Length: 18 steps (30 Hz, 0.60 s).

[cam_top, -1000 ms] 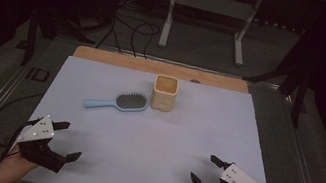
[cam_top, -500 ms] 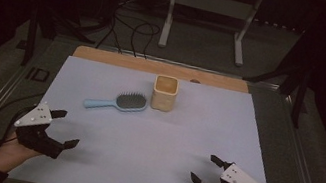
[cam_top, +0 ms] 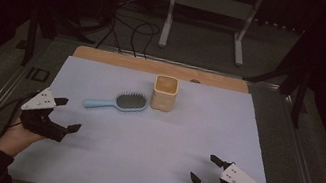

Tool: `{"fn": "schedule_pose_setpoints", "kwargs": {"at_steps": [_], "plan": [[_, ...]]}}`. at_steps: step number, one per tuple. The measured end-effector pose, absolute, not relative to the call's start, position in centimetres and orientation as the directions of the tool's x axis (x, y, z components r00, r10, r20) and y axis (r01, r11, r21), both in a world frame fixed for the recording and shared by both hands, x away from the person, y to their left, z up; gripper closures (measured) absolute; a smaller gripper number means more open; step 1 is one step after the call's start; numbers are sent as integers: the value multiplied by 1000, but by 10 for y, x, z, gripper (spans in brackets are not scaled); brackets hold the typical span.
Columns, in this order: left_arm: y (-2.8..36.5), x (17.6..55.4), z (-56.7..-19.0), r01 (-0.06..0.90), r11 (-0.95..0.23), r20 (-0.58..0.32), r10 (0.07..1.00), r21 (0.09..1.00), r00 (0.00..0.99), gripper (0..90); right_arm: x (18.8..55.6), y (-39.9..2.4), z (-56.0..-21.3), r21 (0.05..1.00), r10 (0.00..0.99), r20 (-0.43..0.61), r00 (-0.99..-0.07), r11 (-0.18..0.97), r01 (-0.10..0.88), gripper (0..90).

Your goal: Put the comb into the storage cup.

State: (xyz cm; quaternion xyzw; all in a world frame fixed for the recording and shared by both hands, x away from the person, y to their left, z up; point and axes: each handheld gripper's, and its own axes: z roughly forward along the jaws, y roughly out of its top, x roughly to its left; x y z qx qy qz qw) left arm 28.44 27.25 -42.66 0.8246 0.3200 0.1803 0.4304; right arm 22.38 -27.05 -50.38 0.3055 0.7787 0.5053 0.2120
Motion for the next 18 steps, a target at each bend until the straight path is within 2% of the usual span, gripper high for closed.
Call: {"fn": "schedule_pose_setpoints", "kwargs": {"at_steps": [18], "plan": [[271, 324, -442, 428, -435, 10, 711, 792, 703, 159, 224, -269, -504, 918, 683, -17, -730, 300, 259, 88]]}}
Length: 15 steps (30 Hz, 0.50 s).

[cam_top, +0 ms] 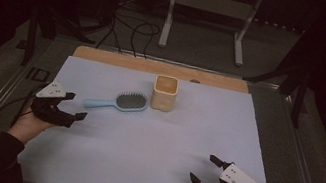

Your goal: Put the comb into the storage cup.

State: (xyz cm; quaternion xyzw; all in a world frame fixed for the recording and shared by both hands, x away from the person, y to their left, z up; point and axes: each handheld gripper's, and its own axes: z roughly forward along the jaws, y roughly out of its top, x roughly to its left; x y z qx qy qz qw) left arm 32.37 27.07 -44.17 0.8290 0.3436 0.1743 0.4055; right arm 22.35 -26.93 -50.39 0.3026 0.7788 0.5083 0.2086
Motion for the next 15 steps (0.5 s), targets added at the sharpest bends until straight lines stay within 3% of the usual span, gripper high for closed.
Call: {"fn": "schedule_pose_setpoints", "kwargs": {"at_steps": [15], "plan": [[269, 357, -456, 495, -410, 10, 778, 766, 628, 467, 224, -268, -505, 915, 674, -13, -739, 306, 262, 88]]}}
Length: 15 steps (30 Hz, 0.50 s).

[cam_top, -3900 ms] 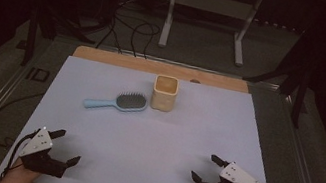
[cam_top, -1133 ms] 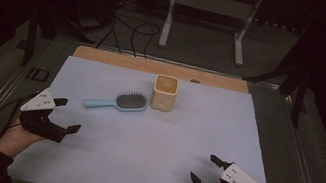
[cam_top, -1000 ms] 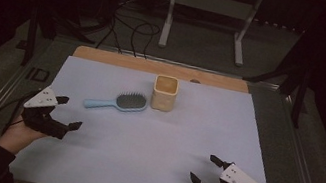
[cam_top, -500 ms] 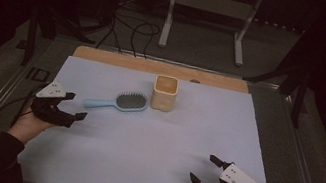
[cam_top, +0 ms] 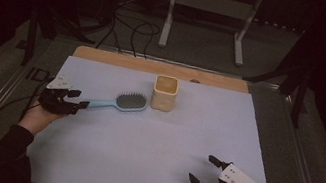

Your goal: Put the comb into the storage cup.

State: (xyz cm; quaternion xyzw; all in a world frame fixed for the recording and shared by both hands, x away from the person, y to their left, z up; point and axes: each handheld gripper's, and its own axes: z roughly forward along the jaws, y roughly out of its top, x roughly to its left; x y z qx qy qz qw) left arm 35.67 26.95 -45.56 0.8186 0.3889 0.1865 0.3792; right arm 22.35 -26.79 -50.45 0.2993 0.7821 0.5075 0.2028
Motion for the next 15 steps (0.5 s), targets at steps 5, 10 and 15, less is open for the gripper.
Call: {"fn": "schedule_pose_setpoints", "kwargs": {"at_steps": [5, 10, 15], "plan": [[266, 369, -462, 522, -402, 14, 802, 752, 597, 557, 224, -268, -505, 916, 674, -13, -738, 304, 262, 88], [263, 380, -469, 543, -417, 28, 811, 728, 585, 670, 223, -268, -505, 916, 672, -9, -740, 303, 264, 88], [263, 390, -473, 569, -398, 22, 832, 720, 554, 779, 223, -268, -505, 916, 669, -8, -744, 303, 263, 88]]}}
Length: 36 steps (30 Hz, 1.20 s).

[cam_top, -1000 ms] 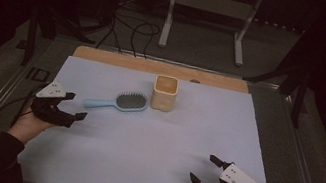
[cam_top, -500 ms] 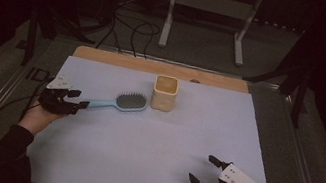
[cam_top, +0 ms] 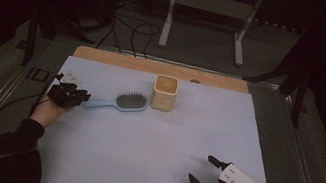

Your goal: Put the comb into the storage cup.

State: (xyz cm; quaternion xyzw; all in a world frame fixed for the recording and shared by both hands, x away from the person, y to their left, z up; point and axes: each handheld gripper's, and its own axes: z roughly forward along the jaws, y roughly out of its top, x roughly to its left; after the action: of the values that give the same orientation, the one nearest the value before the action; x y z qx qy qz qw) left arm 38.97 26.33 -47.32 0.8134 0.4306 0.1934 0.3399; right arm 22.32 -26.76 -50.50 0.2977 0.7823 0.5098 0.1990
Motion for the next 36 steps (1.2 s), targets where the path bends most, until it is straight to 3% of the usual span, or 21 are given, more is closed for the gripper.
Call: {"fn": "schedule_pose_setpoints", "kwargs": {"at_steps": [4, 18, 36], "plan": [[264, 397, -477, 584, -381, 24, 850, 717, 526, 893, 224, -268, -505, 916, 667, -8, -745, 303, 261, 88], [259, 419, -495, 622, -413, 21, 843, 665, 538, 900, 223, -268, -505, 918, 669, -4, -743, 297, 263, 88], [257, 418, -501, 635, -477, 24, 810, 607, 585, 900, 223, -268, -505, 918, 674, -3, -739, 294, 265, 89]]}}
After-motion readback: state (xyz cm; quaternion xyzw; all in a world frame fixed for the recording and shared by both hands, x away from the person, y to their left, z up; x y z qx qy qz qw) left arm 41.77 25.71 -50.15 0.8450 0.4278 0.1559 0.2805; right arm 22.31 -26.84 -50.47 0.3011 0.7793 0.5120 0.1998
